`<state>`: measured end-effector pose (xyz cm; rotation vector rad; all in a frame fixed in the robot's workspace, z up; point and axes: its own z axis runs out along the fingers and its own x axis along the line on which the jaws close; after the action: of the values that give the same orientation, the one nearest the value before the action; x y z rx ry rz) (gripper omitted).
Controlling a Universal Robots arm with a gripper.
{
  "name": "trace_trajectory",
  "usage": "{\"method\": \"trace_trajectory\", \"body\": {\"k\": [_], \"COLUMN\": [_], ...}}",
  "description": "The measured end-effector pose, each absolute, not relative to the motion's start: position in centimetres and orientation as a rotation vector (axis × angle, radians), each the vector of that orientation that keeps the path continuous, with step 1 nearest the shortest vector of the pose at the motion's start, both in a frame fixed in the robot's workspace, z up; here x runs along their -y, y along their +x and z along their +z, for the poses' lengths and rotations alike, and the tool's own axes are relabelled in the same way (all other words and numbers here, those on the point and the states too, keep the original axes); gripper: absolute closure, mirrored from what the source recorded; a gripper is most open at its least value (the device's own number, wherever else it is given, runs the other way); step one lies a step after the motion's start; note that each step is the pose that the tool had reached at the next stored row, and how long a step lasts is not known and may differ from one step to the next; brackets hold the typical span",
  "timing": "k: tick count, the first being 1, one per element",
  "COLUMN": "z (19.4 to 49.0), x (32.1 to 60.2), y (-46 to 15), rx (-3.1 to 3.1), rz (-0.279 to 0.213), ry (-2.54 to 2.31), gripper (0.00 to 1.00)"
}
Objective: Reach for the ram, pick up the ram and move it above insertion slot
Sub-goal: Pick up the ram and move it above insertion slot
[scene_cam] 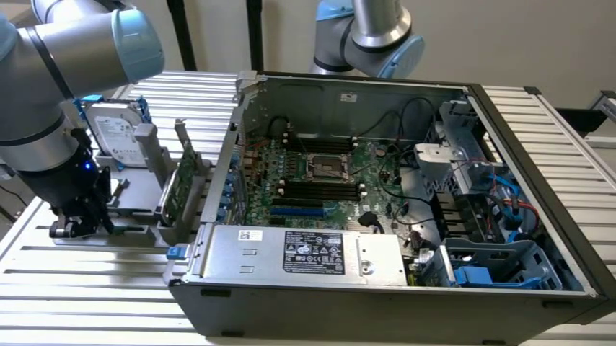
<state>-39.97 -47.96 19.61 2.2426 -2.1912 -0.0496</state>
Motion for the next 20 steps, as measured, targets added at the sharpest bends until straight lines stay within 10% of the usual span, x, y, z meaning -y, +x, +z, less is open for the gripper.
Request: {"method": "trace_trajectory", "body": {"k": [20], "z": [20.45], "x": [47.96], "y": [-39.82], "rx": [2.203], "rz": [-0.077], "ry": [2.239], "gripper": [0.86]}}
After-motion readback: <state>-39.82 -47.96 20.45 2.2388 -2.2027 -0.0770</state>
